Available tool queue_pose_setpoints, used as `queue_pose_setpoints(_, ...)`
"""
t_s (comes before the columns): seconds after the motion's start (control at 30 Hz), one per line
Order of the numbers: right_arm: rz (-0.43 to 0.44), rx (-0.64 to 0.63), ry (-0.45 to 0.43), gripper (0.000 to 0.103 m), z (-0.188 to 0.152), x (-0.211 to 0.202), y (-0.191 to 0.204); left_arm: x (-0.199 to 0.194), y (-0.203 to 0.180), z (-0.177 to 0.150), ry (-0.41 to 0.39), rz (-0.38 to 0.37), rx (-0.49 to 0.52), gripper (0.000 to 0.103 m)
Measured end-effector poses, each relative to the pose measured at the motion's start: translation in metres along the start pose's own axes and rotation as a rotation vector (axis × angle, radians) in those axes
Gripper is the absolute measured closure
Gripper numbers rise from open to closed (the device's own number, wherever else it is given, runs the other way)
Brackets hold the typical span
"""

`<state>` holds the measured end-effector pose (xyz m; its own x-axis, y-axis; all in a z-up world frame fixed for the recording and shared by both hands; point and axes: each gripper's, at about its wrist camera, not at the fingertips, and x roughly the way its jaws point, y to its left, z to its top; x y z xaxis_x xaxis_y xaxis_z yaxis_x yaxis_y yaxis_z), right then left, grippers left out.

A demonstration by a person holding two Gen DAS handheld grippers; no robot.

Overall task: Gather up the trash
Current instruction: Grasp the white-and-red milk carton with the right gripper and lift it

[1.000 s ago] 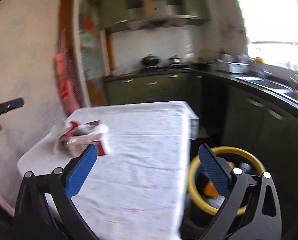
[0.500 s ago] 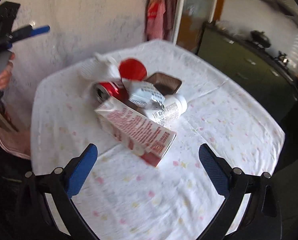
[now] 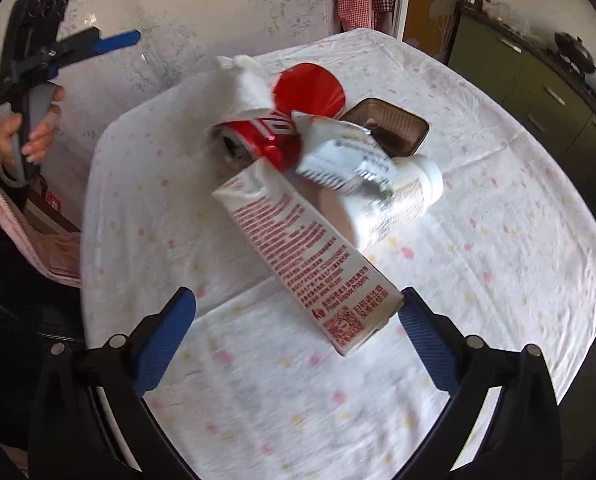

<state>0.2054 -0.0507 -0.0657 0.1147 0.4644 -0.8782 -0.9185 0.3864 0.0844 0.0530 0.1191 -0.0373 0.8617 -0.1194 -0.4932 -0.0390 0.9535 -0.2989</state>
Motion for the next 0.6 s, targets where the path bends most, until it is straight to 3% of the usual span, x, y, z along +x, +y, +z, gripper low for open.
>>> queue_pose_setpoints(0.1,0.094,0.031,-0.019,0.006,-0.006,-0.015,0.022,-0.002,0.007,-0.003,-0.009,-0.021,-0.012,0.005)
queue_pose_setpoints(0.17,0.101,0.042,-0.022,0.007,-0.004,-0.02,0.034,-0.004,0.012,-0.005,-0.019,-0.043,-0.028,0.005)
queue_pose_setpoints(0.27,-0.087,0.066,-0.012,0.01,0.005,-0.012,0.041,-0.008,0.019,-0.009,-0.03,-0.079,-0.053,0.005)
queue_pose_setpoints(0.4,-0.214,-0.002,0.029,0.025,0.013,0.001,0.053,-0.015,0.027,-0.015,-0.048,-0.099,-0.059,0.005)
queue_pose_setpoints(0.6,-0.301,-0.064,0.156,0.05,0.018,0.029,0.048,-0.018,0.043,-0.016,-0.073,-0.12,-0.074,0.005)
